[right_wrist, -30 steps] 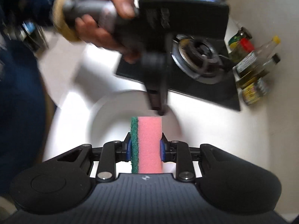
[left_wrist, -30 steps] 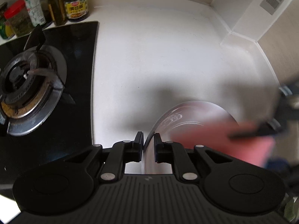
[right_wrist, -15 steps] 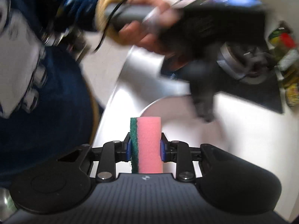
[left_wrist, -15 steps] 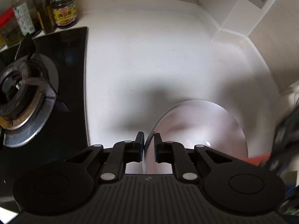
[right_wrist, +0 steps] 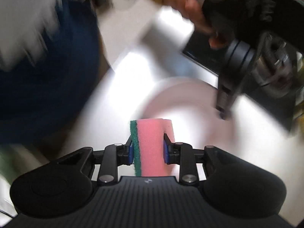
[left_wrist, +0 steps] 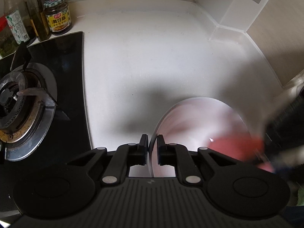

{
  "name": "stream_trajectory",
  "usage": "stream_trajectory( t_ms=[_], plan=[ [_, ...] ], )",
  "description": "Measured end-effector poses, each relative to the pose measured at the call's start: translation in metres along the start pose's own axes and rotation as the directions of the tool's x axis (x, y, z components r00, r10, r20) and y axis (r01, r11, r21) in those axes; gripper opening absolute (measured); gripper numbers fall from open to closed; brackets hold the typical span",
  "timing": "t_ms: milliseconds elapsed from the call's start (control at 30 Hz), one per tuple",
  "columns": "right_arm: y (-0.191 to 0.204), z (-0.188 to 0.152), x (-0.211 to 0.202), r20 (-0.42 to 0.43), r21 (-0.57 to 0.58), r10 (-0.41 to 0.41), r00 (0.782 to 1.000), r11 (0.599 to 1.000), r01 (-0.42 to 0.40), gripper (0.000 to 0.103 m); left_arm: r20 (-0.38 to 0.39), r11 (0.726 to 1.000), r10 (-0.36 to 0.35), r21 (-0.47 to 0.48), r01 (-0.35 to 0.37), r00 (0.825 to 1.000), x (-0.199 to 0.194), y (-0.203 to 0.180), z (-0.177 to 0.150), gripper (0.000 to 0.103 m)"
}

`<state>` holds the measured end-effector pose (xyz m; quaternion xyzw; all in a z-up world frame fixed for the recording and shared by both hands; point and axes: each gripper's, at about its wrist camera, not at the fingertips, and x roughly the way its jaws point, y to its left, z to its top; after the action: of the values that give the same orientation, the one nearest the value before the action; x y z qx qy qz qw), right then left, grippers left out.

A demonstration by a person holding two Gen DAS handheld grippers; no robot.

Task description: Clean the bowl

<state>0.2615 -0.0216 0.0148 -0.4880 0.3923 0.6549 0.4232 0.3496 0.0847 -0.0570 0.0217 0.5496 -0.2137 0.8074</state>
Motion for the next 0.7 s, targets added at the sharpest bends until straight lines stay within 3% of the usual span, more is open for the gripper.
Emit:
stream_trajectory(
  t_ms=[67,100,167,233,333,400,433,467,533,633,700],
  plan=[
    [-0.014,-0.003,-0.019,0.097,0.052,-0.024,0.995,0.998,0.019,0.025,0.002,1.0,-0.002,0.021,0.002,1.0,0.001,-0.001,0.003,0.014],
    [-0.017,-0.004,-0.024,0.112,0.031,-0.082,0.99,0.996,0.079,0.025,0.003,0.999,0.003,0.036,-0.003,1.0,0.002,-0.002,0.004,0.014],
    [-0.008,-0.004,-0.019,0.042,-0.158,-0.227,0.973,0.96,0.231,0.025,-0.007,0.998,0.001,0.062,0.0,1.0,0.003,-0.003,0.007,0.012],
    [0.003,-0.007,-0.005,-0.017,-0.355,-0.315,0.949,0.889,0.289,0.024,-0.022,0.997,-0.014,0.079,0.016,1.0,0.003,-0.001,0.009,0.011],
    [0.023,-0.015,0.02,-0.114,-0.583,-0.357,0.927,0.779,0.228,0.024,-0.029,0.994,-0.014,0.104,0.017,0.999,0.004,0.0,0.011,0.009],
    [0.032,-0.019,0.031,-0.182,-0.626,-0.346,0.92,0.763,0.163,0.025,-0.03,0.993,-0.001,0.115,0.005,1.0,0.004,-0.002,0.01,0.009],
    [0.034,-0.018,0.033,-0.21,-0.613,-0.33,0.92,0.778,0.139,0.025,-0.029,0.993,0.005,0.118,-0.002,1.0,0.004,-0.002,0.01,0.009],
    [0.035,-0.016,0.031,-0.244,-0.565,-0.286,0.926,0.819,0.104,0.025,-0.028,0.993,0.01,0.12,-0.006,1.0,0.003,-0.003,0.01,0.009],
    [0.029,-0.01,0.02,-0.238,-0.426,-0.163,0.958,0.903,0.048,0.025,-0.017,0.994,0.014,0.111,-0.012,1.0,0.003,-0.003,0.009,0.011],
    [0.001,-0.005,-0.011,-0.067,-0.118,-0.014,0.998,0.993,0.006,0.025,-0.006,0.993,0.024,0.115,-0.023,1.0,0.004,-0.006,0.009,0.013],
    [-0.021,-0.013,-0.035,0.063,0.013,-0.028,0.998,1.0,0.027,0.025,0.003,0.99,0.047,0.131,-0.047,0.999,0.004,-0.008,0.01,0.013]
  ],
)
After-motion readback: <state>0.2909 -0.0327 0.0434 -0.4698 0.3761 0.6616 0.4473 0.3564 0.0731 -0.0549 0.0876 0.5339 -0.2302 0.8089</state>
